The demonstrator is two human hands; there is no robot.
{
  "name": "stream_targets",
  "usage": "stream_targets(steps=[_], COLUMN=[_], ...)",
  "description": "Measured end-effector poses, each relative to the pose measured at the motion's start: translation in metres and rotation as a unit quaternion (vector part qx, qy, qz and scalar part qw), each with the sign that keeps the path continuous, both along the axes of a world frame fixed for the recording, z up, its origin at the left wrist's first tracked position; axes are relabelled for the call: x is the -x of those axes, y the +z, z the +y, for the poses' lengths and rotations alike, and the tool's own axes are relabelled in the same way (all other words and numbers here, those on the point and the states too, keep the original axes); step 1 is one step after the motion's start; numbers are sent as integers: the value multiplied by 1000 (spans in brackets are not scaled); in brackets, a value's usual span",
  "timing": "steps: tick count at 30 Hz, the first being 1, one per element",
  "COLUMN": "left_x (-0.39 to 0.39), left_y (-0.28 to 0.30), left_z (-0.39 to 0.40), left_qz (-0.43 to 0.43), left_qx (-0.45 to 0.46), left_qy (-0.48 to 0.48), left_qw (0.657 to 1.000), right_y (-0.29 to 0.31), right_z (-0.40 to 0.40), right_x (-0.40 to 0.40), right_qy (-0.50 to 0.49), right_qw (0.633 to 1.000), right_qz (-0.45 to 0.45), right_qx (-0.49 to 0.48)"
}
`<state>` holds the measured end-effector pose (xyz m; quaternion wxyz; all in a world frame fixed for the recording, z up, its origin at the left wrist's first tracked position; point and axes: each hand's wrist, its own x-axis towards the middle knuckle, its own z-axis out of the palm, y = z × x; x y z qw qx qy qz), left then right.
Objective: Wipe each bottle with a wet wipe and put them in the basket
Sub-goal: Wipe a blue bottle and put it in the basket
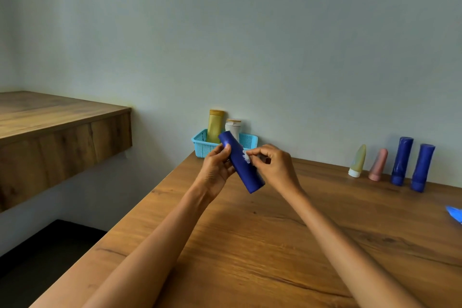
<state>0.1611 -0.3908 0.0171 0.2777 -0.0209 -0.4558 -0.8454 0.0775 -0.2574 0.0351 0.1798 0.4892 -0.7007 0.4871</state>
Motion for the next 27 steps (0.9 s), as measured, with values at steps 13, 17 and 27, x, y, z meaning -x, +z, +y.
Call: stream_targets(steps=[13,17,27], left_x=[1,0,-9], left_y=[-3,-1,-4], left_z=[13,8,-23], left_qz=[-40,-31,-82], left_qx=[92,83,39], left_qy=[-106,-67,37], left_qw=[989,994,995], right_y=[21,13,2], right_z=[0,-2,11], right_x=[-11,-10,-3], right_qy=[-25,7,80], right_qw=[992,995,981], right_qz=[52,93,92], right_qx=[116,28,-150])
